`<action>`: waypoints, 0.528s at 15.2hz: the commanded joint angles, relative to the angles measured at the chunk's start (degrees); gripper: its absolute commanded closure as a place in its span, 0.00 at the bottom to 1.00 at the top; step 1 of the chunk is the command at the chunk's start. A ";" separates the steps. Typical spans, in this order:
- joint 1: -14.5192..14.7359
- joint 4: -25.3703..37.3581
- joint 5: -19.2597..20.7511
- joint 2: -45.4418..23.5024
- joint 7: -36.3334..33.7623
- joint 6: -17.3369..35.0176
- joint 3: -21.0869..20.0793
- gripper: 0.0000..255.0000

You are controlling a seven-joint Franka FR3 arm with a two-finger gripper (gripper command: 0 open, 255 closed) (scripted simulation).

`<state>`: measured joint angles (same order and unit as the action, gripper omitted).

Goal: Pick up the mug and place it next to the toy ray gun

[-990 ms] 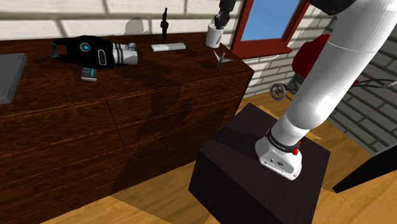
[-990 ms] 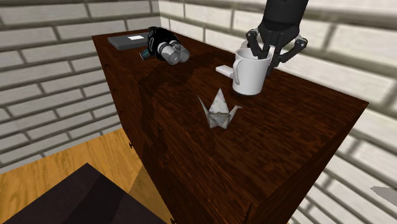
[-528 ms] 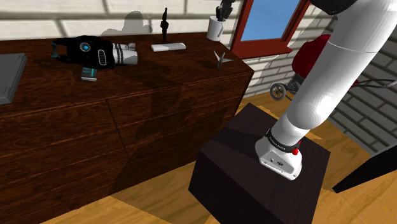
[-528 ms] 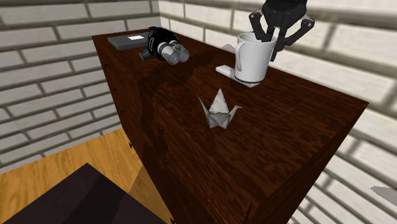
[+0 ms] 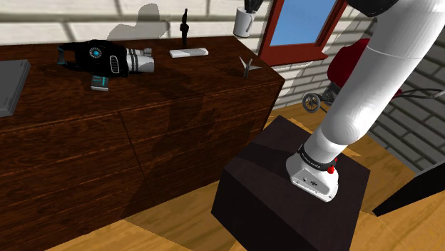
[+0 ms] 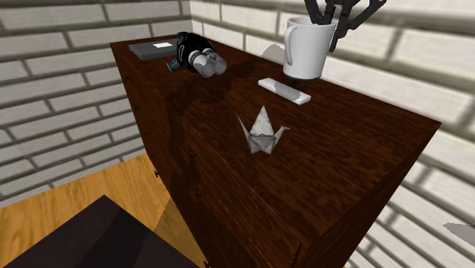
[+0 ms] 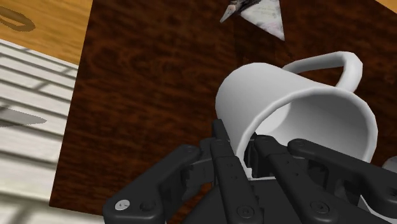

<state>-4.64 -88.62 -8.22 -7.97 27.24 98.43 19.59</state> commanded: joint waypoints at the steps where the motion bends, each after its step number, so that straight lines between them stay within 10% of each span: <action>1: -0.08 1.90 -0.06 -0.25 -0.13 -1.67 0.03 1.00; 8: -0.61 9.29 -0.55 -1.74 -0.36 -7.65 0.22 1.00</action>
<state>-5.16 -80.48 -8.74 -9.64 26.91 91.87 19.76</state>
